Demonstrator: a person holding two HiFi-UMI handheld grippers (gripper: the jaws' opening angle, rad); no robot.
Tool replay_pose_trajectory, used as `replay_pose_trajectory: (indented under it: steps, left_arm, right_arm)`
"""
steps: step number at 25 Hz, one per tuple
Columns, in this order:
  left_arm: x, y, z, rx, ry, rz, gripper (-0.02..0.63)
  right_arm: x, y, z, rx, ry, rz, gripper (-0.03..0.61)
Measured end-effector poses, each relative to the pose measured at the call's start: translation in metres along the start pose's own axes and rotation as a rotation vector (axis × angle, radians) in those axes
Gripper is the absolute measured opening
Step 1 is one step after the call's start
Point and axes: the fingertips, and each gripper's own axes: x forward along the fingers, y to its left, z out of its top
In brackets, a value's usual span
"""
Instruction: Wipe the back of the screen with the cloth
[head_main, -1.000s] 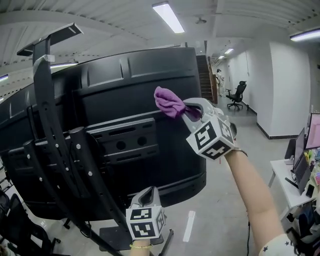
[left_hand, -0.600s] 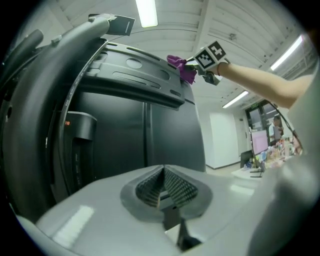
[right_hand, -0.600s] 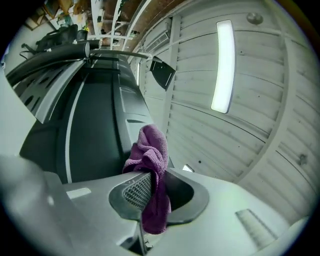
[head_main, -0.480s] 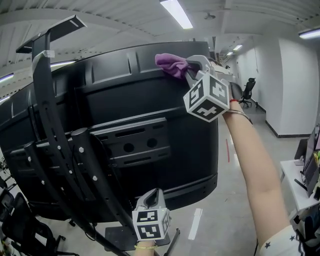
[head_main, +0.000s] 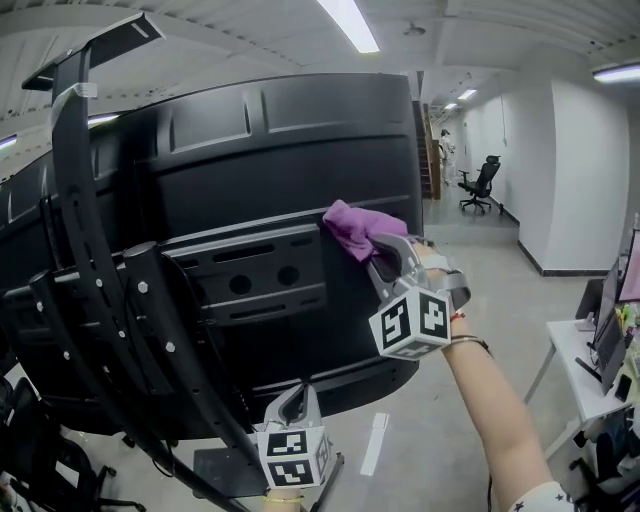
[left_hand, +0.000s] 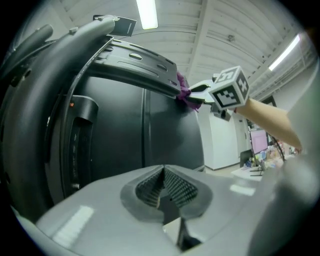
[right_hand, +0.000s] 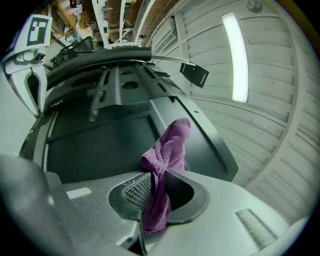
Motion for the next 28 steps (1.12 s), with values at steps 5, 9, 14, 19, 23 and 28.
replay_pose_trajectory:
  steps: [5,9,14,19,23,28]
  left_arm:
    - [0.001,-0.007,-0.025,-0.013,0.009,-0.006,0.008]
    - [-0.003,-0.006,-0.054,-0.030,0.037,0.012,0.008]
    - [-0.010,-0.004,-0.084,-0.057,0.072,0.015,0.008]
    - [-0.014,-0.009,-0.096,-0.042,0.092,0.011,0.008]
    - [-0.027,-0.011,-0.095,-0.053,0.085,0.006,0.008]
    - [-0.056,-0.002,-0.099,-0.070,0.060,-0.030,0.008]
  right_arm:
    - [-0.032,0.097,-0.025,0.044,0.022,0.124,0.055]
    - [-0.063,0.173,-0.052,0.110,0.072,0.234,0.055]
    - [-0.092,0.242,-0.077,0.176,0.133,0.345,0.054]
    - [-0.097,0.259,-0.081,0.205,0.140,0.344,0.054]
    - [-0.106,0.238,-0.072,0.486,0.122,0.253,0.055]
    - [-0.147,0.243,-0.037,1.074,0.047,0.255,0.055]
